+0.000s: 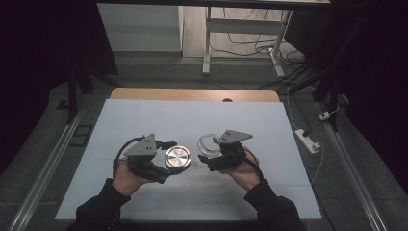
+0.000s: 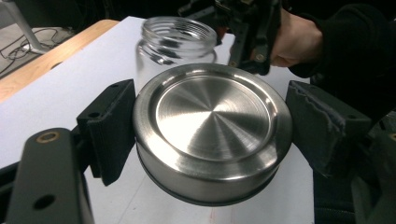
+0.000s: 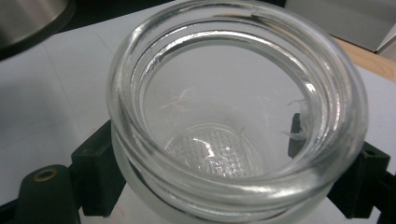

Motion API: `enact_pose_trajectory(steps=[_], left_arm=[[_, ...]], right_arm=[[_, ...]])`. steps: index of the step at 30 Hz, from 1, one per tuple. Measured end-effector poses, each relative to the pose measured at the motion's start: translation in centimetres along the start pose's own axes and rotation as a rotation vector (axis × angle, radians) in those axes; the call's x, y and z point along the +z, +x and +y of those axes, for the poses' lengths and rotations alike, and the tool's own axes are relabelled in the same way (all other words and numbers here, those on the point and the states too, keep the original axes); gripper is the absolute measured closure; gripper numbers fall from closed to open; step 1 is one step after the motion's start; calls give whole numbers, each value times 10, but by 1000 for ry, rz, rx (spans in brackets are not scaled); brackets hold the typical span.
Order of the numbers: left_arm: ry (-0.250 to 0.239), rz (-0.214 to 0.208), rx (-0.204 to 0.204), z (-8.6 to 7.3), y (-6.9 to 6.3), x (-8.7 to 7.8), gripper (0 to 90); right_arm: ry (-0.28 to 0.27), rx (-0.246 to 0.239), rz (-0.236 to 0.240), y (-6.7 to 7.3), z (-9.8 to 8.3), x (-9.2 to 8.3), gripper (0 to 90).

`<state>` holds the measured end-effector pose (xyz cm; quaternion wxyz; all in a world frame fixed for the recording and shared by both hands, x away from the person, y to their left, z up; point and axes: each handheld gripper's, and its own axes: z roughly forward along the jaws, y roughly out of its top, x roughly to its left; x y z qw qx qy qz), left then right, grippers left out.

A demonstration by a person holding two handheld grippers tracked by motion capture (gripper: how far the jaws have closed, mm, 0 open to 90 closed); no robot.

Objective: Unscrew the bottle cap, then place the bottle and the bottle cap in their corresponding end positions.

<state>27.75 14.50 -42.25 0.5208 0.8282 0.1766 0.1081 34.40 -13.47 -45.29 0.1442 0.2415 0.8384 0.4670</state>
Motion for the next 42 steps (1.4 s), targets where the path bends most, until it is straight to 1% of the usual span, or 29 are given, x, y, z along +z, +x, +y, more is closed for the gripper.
enact_pose_trajectory(steps=[5,15,23,28,30,34,40,42], left_arm=[[1,-12,2,-3,-2,5,207],[8,-31,11,-9,-7,14,207],[14,-35,15,-16,-10,22,207],[24,-40,16,-22,-12,30,207],[26,-42,15,-24,-13,34,207],[34,-46,13,-28,-14,39,207],[51,-47,19,-34,-15,48,207],[57,-45,19,-37,-15,53,207]], right_arm=[[0,0,-6,-4,2,3,147],[5,4,-15,-12,8,14,147],[5,0,-22,-17,14,24,147],[6,-2,-21,-18,18,30,147],[12,-4,-25,-19,19,35,147],[19,-9,-32,-20,20,40,147],[23,-3,-46,-25,21,46,147],[27,-3,-53,-28,22,50,147]])
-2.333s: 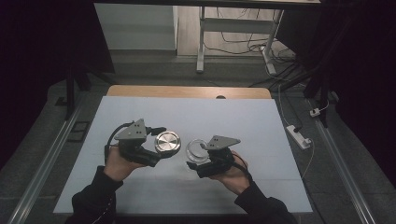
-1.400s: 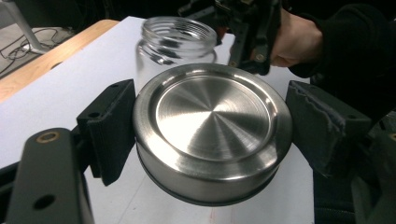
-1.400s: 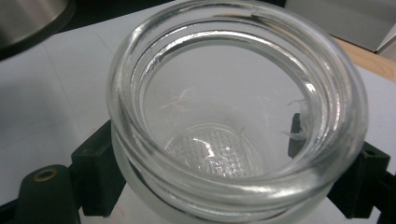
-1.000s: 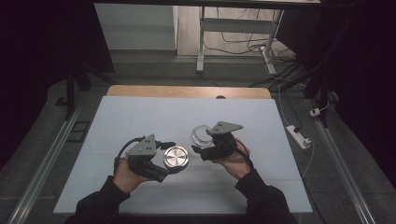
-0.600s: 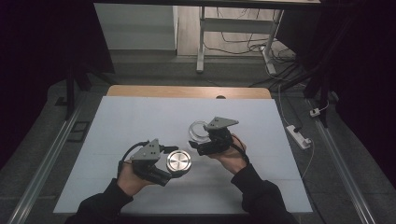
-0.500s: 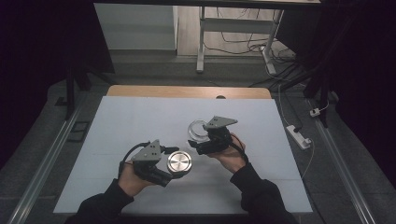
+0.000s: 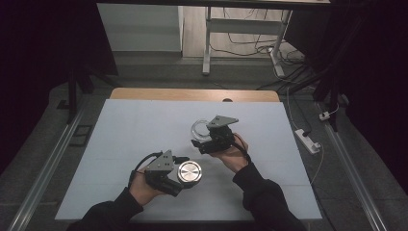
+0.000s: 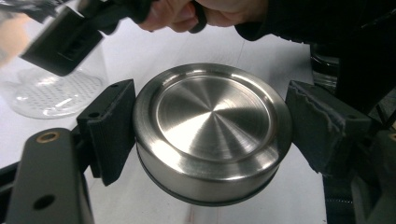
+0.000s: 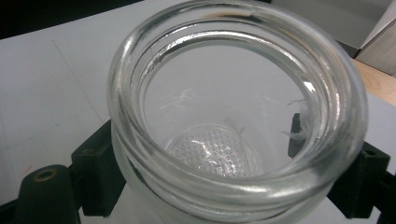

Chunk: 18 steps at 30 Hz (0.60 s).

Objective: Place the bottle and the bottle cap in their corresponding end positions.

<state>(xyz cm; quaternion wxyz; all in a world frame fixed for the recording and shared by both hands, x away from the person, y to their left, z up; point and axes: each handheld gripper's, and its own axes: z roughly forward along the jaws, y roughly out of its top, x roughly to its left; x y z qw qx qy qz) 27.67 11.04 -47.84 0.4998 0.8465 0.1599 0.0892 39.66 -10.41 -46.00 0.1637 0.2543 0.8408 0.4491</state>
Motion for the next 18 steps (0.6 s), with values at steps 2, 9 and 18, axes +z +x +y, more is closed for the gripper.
enact_pose_trajectory(steps=[2,9,18], left_arm=[[3,0,1,-1,0,1,207],[17,9,3,-8,2,8,207],[48,13,4,-15,4,22,207]], right_arm=[[3,0,-1,-1,0,2,147],[14,5,-12,-5,2,16,147],[28,9,-22,-9,4,31,147]])
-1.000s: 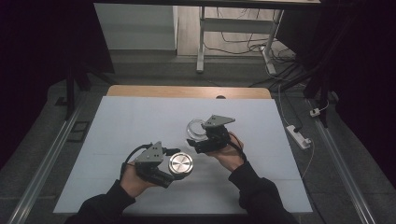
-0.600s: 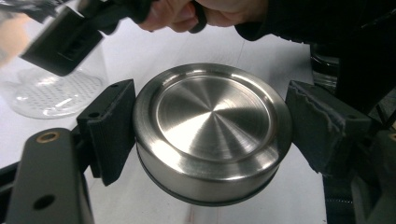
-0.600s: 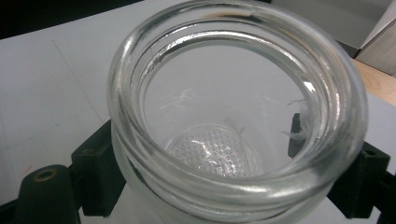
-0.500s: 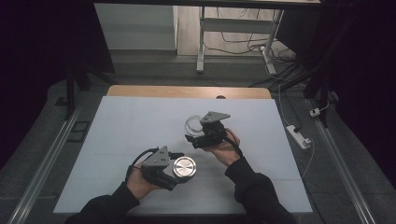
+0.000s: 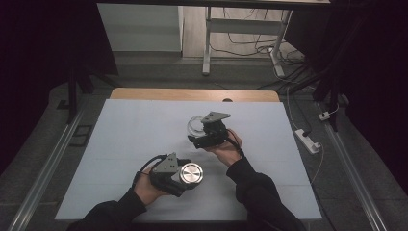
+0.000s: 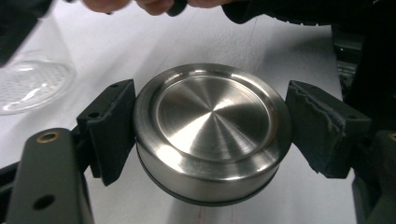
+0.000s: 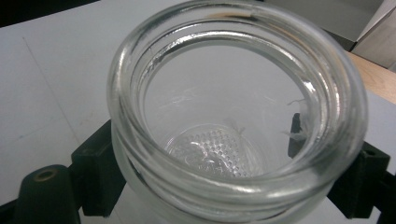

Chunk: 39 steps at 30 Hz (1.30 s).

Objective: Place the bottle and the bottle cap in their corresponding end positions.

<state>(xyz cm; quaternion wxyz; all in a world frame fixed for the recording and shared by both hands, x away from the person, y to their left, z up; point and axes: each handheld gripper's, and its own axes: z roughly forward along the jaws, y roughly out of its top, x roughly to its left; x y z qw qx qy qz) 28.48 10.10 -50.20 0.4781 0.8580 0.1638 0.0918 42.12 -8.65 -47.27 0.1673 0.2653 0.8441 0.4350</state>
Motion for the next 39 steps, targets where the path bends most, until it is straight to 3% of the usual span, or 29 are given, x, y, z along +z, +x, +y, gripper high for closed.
enact_pose_trajectory(steps=[13,25,36,39], left_arm=[[71,26,10,-8,6,21,207],[153,58,-25,-14,16,34,207],[221,40,-48,-18,20,41,206],[218,30,-76,-19,22,42,207]], right_arm=[[29,-4,-16,-4,2,26,147],[51,-7,-30,-8,0,41,147],[73,-15,-42,-10,-6,47,146],[74,-7,-38,-11,-9,49,145]])
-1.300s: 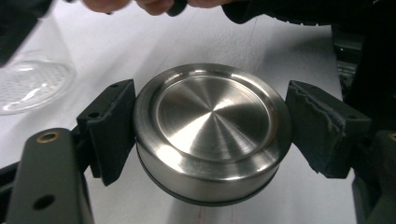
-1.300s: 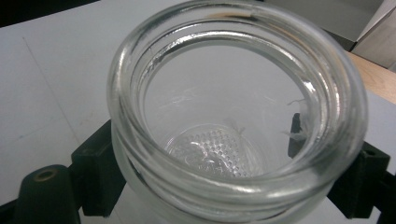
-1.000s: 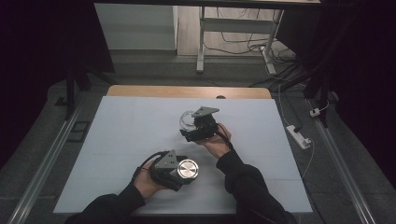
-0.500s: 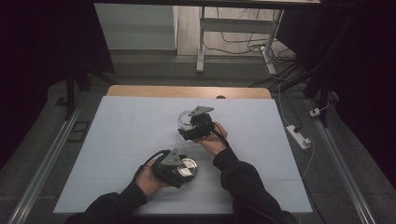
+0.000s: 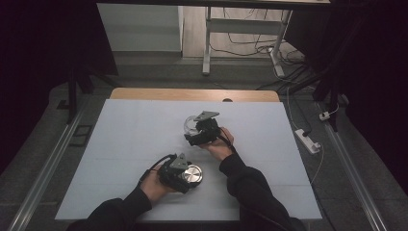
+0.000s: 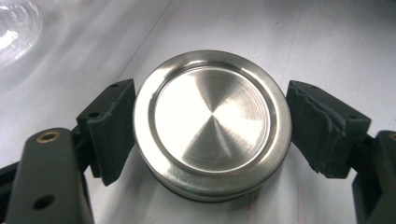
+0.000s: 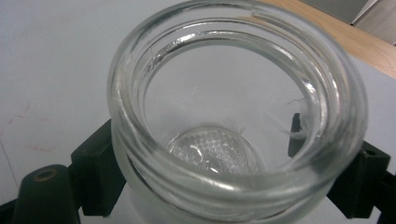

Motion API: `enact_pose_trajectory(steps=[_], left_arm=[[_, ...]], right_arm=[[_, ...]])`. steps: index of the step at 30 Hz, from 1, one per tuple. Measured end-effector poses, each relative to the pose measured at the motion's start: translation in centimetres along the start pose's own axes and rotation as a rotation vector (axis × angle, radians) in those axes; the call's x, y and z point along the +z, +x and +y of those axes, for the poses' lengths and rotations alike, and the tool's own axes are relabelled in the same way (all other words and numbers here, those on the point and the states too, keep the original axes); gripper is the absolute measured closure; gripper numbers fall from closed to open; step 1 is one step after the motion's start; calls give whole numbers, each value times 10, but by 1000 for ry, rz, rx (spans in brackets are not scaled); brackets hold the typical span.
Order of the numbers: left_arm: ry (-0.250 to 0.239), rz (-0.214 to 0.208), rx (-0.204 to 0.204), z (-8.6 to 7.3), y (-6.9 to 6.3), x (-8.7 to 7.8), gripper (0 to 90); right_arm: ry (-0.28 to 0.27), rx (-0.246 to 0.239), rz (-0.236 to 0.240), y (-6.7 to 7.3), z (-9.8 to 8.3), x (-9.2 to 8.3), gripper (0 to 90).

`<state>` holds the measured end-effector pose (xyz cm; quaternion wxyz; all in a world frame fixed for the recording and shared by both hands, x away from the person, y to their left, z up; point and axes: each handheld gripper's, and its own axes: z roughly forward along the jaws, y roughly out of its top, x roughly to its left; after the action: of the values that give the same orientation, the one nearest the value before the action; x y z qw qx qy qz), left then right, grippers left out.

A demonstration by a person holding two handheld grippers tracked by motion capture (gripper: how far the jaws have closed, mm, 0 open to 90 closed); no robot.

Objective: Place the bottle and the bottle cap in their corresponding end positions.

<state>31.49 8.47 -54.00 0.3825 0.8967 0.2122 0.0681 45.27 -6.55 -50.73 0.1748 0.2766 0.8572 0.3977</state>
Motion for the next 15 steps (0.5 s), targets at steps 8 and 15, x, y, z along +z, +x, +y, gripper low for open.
enact_pose_trajectory(steps=[8,15], left_arm=[[3,-13,-16,-1,2,1,203],[8,-10,-23,-1,2,1,175]], right_arm=[[-8,42,5,-3,-2,3,142],[-6,56,53,-6,-3,1,78]])
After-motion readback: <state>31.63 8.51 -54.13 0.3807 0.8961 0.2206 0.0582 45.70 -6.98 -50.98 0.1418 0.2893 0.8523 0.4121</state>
